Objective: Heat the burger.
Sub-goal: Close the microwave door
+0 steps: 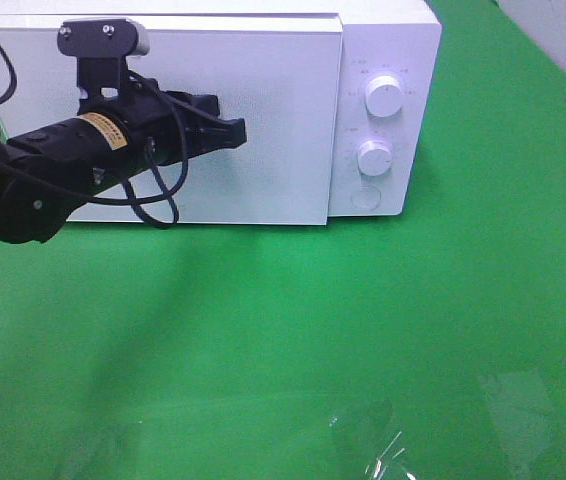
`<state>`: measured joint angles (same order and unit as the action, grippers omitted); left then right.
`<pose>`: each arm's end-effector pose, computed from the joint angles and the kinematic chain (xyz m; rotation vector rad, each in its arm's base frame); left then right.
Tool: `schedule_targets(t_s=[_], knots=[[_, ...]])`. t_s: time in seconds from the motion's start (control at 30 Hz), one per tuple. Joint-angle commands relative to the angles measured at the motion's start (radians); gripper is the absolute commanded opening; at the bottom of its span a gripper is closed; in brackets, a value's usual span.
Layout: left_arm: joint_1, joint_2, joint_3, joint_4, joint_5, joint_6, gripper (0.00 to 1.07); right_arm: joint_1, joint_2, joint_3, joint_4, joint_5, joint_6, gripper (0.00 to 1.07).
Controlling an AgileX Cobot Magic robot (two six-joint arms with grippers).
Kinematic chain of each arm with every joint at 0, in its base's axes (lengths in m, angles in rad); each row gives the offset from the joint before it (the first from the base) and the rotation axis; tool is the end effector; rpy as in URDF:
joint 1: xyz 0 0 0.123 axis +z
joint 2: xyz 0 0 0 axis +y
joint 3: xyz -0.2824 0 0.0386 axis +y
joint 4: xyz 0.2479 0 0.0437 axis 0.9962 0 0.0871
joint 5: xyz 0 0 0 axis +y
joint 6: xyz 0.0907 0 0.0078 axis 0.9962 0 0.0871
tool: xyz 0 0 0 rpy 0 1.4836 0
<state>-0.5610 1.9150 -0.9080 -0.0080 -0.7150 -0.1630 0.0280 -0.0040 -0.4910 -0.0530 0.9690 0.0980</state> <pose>0.3306 -0.2072 0.1710 0.3478 1.7716 -0.5199 -0.0009 -0.0040 0.2823 0.0679 1.9554 0.0205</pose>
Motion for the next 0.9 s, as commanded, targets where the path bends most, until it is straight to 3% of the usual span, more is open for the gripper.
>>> schedule_targets(t_s=[0.03,0.33,0.4,0.5,0.57,0.63,0.83,0.87,0.9], knots=[[0.013,0.018,-0.053,-0.049,-0.032,-0.005,0.0,-0.002,-0.025,0.002,0.007,-0.01,-0.012,0.76],[-0.007,0.077,-0.159,-0.053,-0.001,0.002,0.0,-0.002,-0.025,0.002,0.007,-0.01,-0.012,0.76],[-0.006,0.092,-0.179,-0.103,0.003,0.002,0.0,-0.002,-0.025,0.002,0.007,-0.01,-0.012,0.76],[-0.005,0.092,-0.177,-0.109,0.009,-0.003,0.0,-0.002,-0.025,0.002,0.007,-0.01,-0.012,0.76],[-0.03,0.073,-0.161,-0.042,0.068,-0.003,0.0,-0.002,-0.025,0.002,0.007,-0.01,-0.012,0.76],[-0.043,0.066,-0.15,-0.033,0.074,-0.002,0.0,-0.002,-0.025,0.002,0.007,-0.01,-0.012,0.76],[-0.095,0.007,-0.062,-0.059,0.086,-0.001,0.01,-0.002,-0.025,0.002,0.007,-0.01,-0.012,0.76],[-0.114,-0.017,-0.025,-0.066,0.106,-0.002,0.11,-0.002,-0.025,0.002,0.007,-0.01,-0.012,0.76],[-0.129,-0.04,0.015,-0.064,0.131,-0.002,0.33,-0.002,-0.025,0.002,0.007,-0.01,-0.012,0.76]])
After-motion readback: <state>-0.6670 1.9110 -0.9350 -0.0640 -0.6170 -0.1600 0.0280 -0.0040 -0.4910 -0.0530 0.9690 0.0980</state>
